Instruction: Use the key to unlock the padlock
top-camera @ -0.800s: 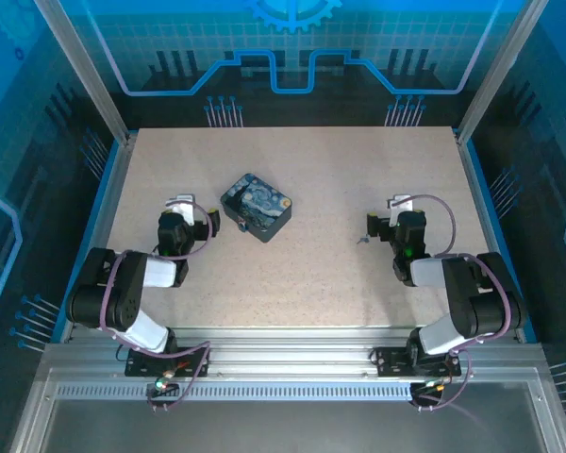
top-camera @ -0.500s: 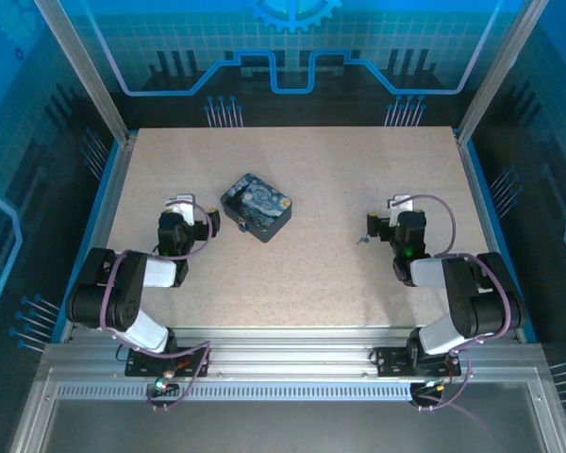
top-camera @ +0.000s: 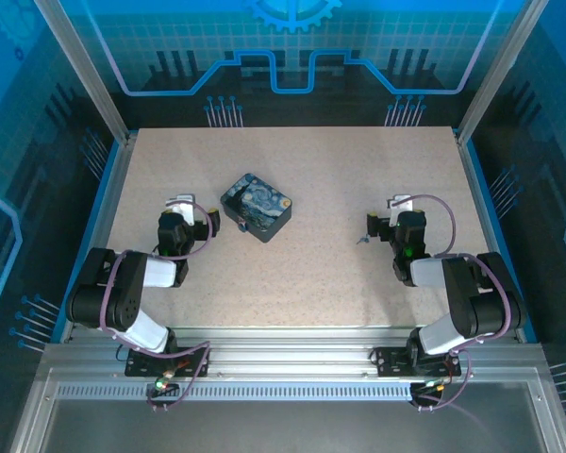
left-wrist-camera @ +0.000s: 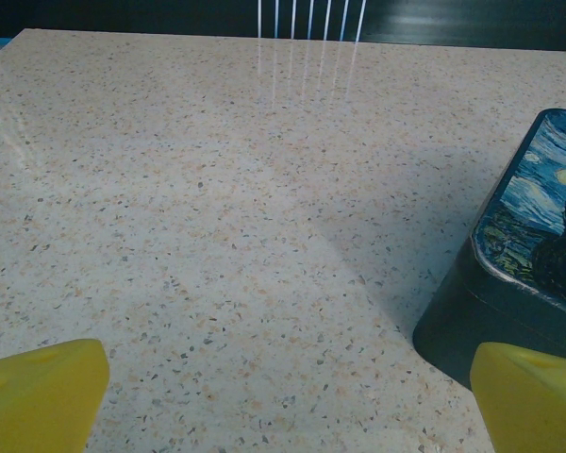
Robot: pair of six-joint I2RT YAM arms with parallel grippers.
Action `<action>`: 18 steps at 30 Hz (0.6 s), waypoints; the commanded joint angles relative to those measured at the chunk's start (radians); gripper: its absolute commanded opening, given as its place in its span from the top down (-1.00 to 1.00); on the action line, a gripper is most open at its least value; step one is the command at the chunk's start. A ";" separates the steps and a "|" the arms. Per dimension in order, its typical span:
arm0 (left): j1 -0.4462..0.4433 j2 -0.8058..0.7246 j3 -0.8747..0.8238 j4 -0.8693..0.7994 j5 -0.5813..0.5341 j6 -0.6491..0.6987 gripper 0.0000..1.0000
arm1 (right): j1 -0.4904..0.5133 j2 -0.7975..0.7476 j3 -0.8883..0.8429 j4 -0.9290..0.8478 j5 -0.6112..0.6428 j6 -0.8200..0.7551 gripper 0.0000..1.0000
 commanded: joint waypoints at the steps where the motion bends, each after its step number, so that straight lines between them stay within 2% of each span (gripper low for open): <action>1: 0.011 -0.008 0.012 0.005 0.016 0.011 -0.98 | -0.012 -0.003 0.018 0.026 -0.007 0.009 -0.99; 11: 0.014 -0.008 0.013 0.002 0.019 0.010 -0.98 | -0.012 -0.004 0.017 0.027 -0.007 0.010 -1.00; 13: 0.012 -0.022 0.013 -0.007 -0.010 0.001 -0.98 | -0.012 -0.006 0.017 0.032 -0.005 0.009 -1.00; 16: 0.011 -0.082 0.026 -0.080 -0.021 -0.001 -0.98 | -0.018 -0.059 0.060 -0.089 -0.035 0.006 -1.00; 18: 0.011 -0.129 0.055 -0.174 -0.026 -0.002 -0.98 | -0.023 -0.109 0.122 -0.244 -0.011 0.027 -0.99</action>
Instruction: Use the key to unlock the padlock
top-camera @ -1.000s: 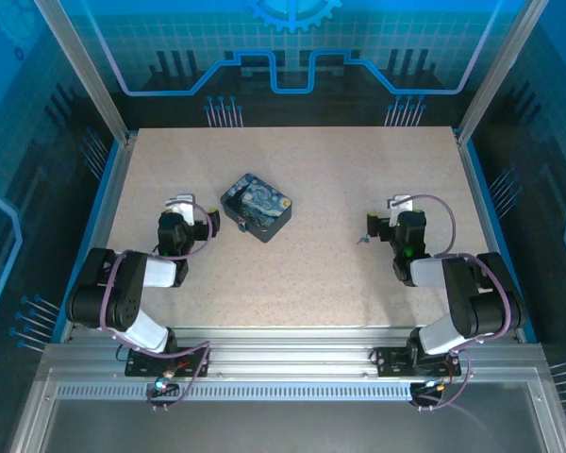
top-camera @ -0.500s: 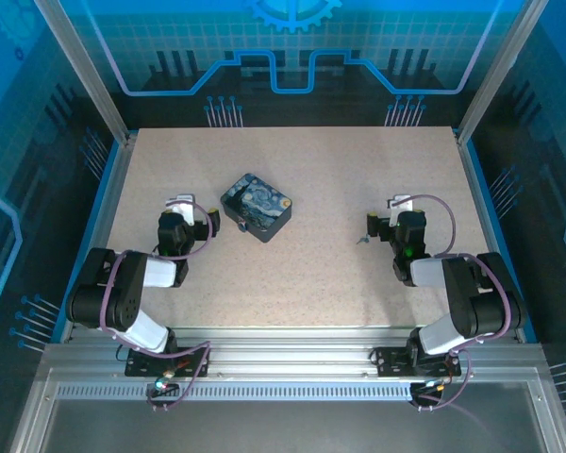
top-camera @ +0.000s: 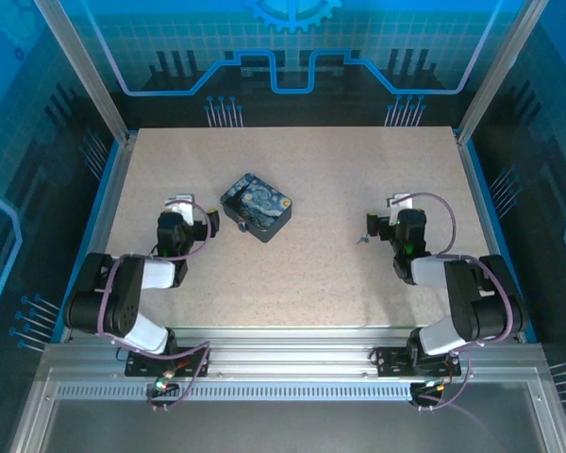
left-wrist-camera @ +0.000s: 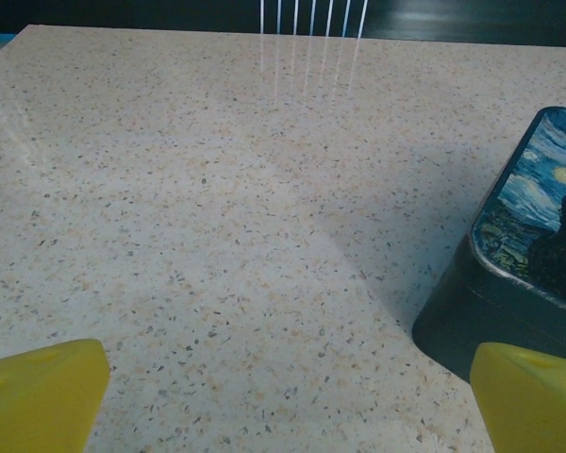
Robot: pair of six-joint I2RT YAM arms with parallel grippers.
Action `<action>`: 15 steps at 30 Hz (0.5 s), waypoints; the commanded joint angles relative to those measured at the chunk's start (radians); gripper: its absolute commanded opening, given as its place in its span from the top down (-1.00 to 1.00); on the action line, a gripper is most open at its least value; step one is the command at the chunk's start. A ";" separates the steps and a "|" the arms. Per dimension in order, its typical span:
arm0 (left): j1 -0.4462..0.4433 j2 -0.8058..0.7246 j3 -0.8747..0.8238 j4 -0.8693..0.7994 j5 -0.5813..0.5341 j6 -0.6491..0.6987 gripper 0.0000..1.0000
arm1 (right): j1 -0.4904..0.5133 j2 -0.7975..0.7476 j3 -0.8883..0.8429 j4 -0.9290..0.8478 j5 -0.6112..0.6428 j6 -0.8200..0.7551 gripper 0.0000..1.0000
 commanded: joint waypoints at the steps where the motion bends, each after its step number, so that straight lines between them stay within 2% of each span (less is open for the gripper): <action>1: 0.011 -0.085 0.063 -0.136 -0.026 -0.002 -0.98 | -0.026 -0.091 0.097 -0.186 -0.015 0.026 -1.00; 6: 0.009 -0.174 0.145 -0.326 -0.054 -0.053 -0.98 | -0.028 -0.195 0.151 -0.342 -0.060 0.069 -0.99; 9: 0.013 -0.231 0.202 -0.426 -0.043 -0.202 -0.98 | -0.021 -0.283 0.178 -0.412 -0.138 0.148 -1.00; 11: 0.025 -0.258 0.236 -0.499 -0.022 -0.358 -0.98 | -0.022 -0.346 0.214 -0.516 -0.171 0.291 -0.99; 13: 0.050 -0.258 0.268 -0.541 0.065 -0.450 -0.98 | -0.031 -0.397 0.292 -0.752 -0.184 0.500 -1.00; 14: 0.063 -0.242 0.294 -0.557 0.136 -0.469 -0.98 | -0.036 -0.410 0.313 -0.813 -0.232 0.543 -0.99; 15: 0.066 -0.219 0.329 -0.585 0.208 -0.468 -0.98 | -0.042 -0.416 0.311 -0.804 -0.332 0.544 -0.99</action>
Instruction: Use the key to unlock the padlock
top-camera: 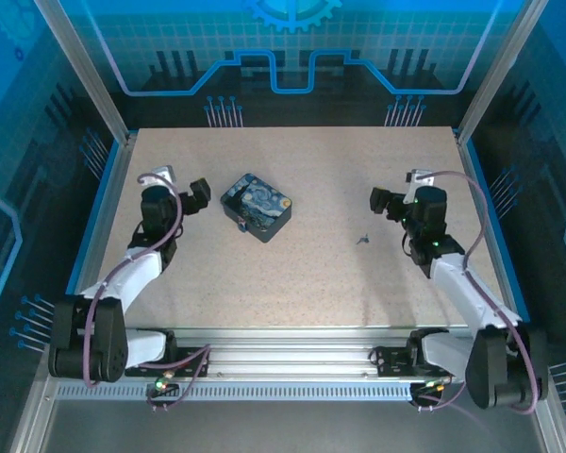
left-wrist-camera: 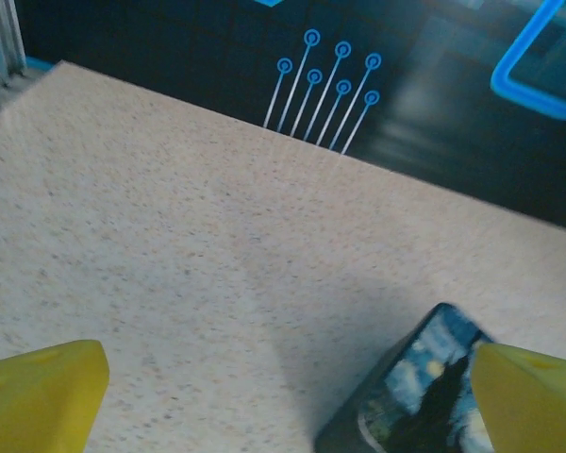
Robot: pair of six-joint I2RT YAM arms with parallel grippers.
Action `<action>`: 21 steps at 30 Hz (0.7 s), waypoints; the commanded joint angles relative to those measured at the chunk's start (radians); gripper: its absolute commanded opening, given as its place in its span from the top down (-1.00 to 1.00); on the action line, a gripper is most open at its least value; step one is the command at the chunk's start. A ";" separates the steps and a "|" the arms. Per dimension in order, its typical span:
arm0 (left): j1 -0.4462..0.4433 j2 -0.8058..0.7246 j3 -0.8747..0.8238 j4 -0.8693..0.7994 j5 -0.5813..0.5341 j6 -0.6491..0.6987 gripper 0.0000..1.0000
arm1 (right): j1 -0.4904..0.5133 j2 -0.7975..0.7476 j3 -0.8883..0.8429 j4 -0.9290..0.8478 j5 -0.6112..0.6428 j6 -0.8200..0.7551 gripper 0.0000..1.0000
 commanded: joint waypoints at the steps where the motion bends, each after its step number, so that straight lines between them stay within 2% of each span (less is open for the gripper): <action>1: 0.030 0.044 0.112 -0.169 0.221 -0.151 -0.98 | -0.024 -0.048 0.057 -0.221 -0.228 0.228 -1.00; 3: 0.028 0.117 0.210 -0.269 0.299 -0.153 -0.98 | -0.008 -0.074 0.043 -0.228 -0.294 0.255 -0.99; 6: 0.025 0.223 0.317 -0.345 0.397 -0.146 -0.98 | 0.034 -0.126 0.027 -0.265 -0.327 0.265 -1.00; 10: 0.012 0.366 0.461 -0.441 0.437 -0.129 -0.98 | 0.119 -0.177 0.004 -0.322 -0.342 0.264 -1.00; 15: -0.011 0.575 0.675 -0.603 0.470 -0.087 -0.93 | 0.238 -0.218 -0.024 -0.391 -0.288 0.261 -1.00; 21: -0.041 0.704 0.793 -0.685 0.545 -0.069 -0.78 | 0.302 -0.229 -0.062 -0.405 -0.250 0.274 -1.00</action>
